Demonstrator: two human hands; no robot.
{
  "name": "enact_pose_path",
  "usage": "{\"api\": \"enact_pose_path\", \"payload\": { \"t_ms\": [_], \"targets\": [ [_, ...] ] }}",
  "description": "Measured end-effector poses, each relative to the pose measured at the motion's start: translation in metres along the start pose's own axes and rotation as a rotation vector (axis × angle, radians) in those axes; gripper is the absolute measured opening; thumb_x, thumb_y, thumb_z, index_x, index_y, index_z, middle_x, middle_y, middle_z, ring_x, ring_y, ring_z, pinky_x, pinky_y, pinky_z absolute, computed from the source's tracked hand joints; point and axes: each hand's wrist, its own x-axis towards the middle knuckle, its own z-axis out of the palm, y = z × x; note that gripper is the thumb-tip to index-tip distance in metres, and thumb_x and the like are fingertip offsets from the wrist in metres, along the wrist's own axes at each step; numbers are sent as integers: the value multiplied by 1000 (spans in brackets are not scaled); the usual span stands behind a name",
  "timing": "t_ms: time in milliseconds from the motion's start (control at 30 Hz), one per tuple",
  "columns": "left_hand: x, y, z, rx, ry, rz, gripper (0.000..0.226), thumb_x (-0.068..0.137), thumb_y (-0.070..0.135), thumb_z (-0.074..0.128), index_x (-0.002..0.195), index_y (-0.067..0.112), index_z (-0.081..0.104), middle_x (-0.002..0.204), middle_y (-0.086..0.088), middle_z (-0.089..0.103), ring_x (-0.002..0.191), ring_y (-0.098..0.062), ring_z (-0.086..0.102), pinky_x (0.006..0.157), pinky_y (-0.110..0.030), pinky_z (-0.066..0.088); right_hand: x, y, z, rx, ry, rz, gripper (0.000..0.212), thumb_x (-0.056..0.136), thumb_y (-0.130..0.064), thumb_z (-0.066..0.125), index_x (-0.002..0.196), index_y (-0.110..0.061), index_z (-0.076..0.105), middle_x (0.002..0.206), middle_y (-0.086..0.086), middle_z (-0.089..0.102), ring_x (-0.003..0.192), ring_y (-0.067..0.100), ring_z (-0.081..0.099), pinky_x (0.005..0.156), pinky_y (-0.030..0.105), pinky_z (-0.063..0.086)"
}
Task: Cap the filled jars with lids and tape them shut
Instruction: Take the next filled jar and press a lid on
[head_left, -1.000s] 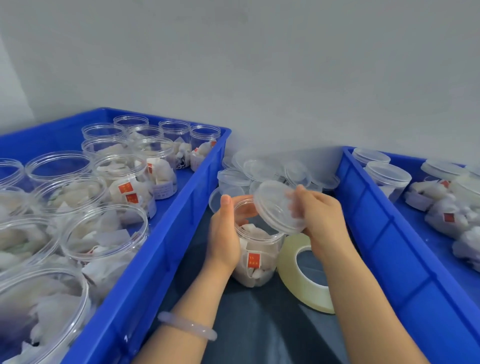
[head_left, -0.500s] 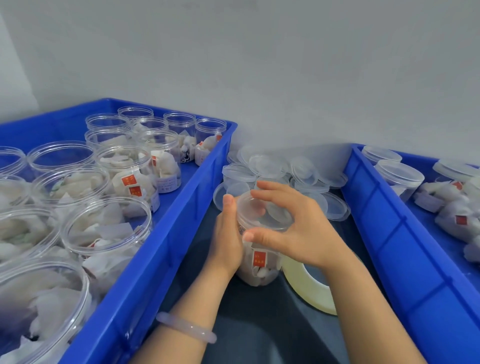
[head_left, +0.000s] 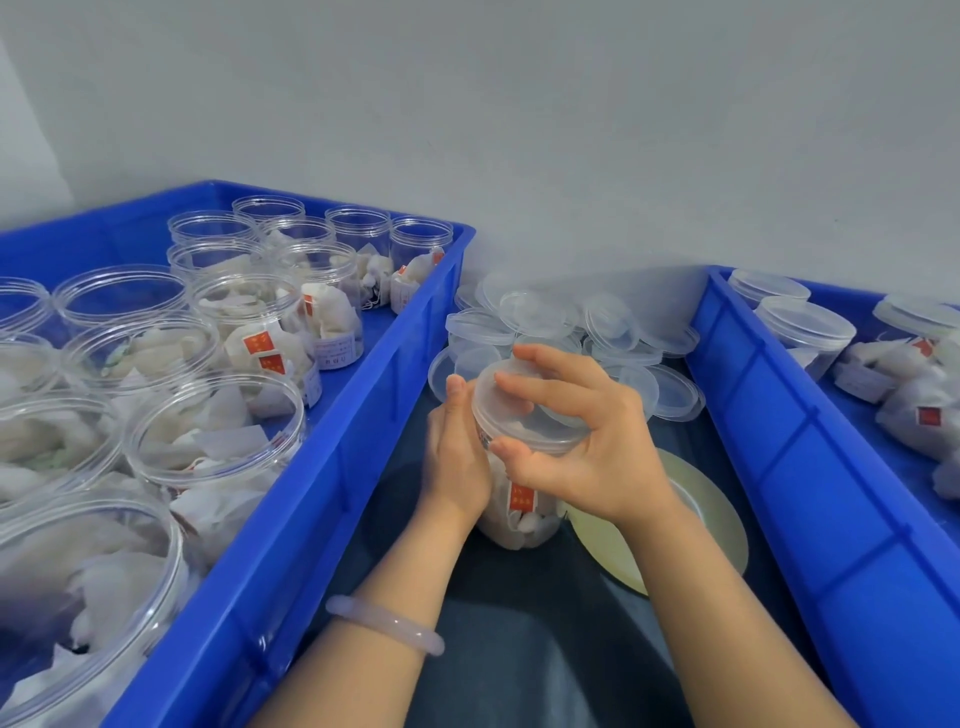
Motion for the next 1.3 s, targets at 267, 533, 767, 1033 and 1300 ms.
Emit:
{"api": "enact_pose_path", "payload": {
  "t_ms": [267, 533, 767, 1033, 1300],
  "targets": [
    [2, -3, -2, 17, -25, 21, 53, 104, 30, 21, 76, 23, 66, 69, 10, 70, 70, 0, 64, 68, -14, 48, 1, 0, -6, -31, -92, 25, 48, 63, -33, 77, 110, -22, 70, 127, -3, 57, 119, 16, 54, 100, 26, 43],
    [0, -1, 0, 6, -30, 18, 55, 99, 39, 26, 75, 34, 75, 77, 12, 73, 79, 0, 67, 72, -14, 49, 2, -6, -8, -5, -71, 86, 54, 63, -39, 77, 113, -21, 68, 131, 0, 57, 125, 10, 50, 105, 35, 41],
    [1, 1, 0, 15, -29, -20, 51, 93, 48, 28, 80, 36, 76, 85, 5, 75, 88, -10, 69, 83, -31, 52, 8, -17, -10, -278, -144, 151, 71, 64, -54, 76, 128, -30, 57, 131, -14, 54, 123, 10, 43, 95, 12, 31],
    [-1, 5, 1, 41, -49, 47, 62, 106, 27, 22, 74, 38, 74, 77, 19, 72, 77, 4, 67, 65, -7, 47, 4, -21, -9, -222, 58, -81, 46, 71, -36, 66, 111, -15, 70, 121, 2, 61, 112, 23, 56, 89, 20, 41],
    [2, 1, 1, -27, -50, 8, 48, 94, 45, 30, 76, 40, 74, 74, 12, 72, 76, -2, 66, 72, -21, 51, 0, -17, -3, -252, -70, -20, 42, 67, -31, 69, 108, -19, 73, 121, 0, 61, 112, 23, 54, 88, 24, 39]
  ]
}}
